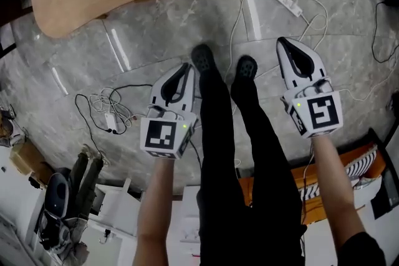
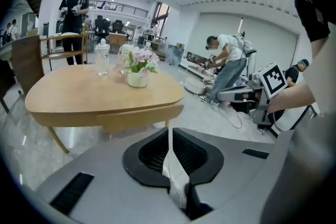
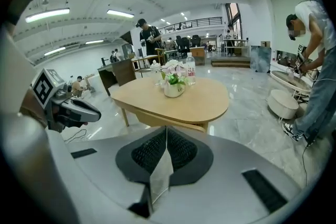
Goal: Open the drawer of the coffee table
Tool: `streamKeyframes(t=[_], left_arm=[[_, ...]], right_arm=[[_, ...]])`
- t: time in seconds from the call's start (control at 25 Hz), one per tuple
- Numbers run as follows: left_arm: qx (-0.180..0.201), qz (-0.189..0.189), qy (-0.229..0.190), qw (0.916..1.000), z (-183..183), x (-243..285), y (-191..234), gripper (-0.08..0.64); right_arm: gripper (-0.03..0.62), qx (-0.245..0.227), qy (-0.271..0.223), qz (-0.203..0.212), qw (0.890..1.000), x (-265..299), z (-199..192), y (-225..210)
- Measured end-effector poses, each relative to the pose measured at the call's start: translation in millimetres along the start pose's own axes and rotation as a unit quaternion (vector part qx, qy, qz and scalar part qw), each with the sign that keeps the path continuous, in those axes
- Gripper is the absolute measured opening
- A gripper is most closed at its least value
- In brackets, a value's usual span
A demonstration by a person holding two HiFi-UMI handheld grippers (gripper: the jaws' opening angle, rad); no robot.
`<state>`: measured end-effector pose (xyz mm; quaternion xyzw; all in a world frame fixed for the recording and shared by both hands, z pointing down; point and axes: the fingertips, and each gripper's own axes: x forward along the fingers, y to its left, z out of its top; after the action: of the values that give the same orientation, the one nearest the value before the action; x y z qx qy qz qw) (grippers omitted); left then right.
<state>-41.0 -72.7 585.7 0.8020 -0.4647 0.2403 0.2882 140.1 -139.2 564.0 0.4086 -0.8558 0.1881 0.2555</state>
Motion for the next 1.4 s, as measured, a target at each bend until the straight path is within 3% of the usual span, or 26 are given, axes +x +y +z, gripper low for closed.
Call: streamKeyframes(t=[0.16, 0.28, 0.44, 0.64, 1.04, 1.24, 1.4], left_arm=[[-0.007, 0.01, 0.003, 0.9999, -4, 19, 37, 0.026], [-0.026, 0.014, 0.008, 0.9995, -3, 32, 65, 0.084], [-0.049, 0.023, 0.014, 0.9984, -7, 51, 103, 0.11], [-0.073, 0.015, 0.0, 0.9972, -14, 71, 136, 0.22], [-0.052, 0.036, -0.015, 0.9979, -16, 105, 200, 0.334], [-0.041, 0.045, 0.008, 0.9981, -24, 127, 221, 0.382], [-0.057, 0.045, 0.008, 0.9973, -26, 141, 227, 0.391]], right_arm=[[0.014, -0.017, 0.013, -0.026, 0.999, 24, -11, -14], [0.014, -0.023, 0.037, -0.042, 0.998, 42, -20, -24], [0.014, -0.046, 0.074, -0.038, 0.995, 74, -34, -31], [0.017, -0.059, 0.109, -0.037, 0.992, 102, -44, -44], [0.23, -0.124, 0.161, -0.056, 0.978, 155, -55, -64], [0.25, -0.174, 0.183, -0.07, 0.965, 176, -62, -87], [0.25, -0.18, 0.199, -0.073, 0.961, 189, -67, -100]])
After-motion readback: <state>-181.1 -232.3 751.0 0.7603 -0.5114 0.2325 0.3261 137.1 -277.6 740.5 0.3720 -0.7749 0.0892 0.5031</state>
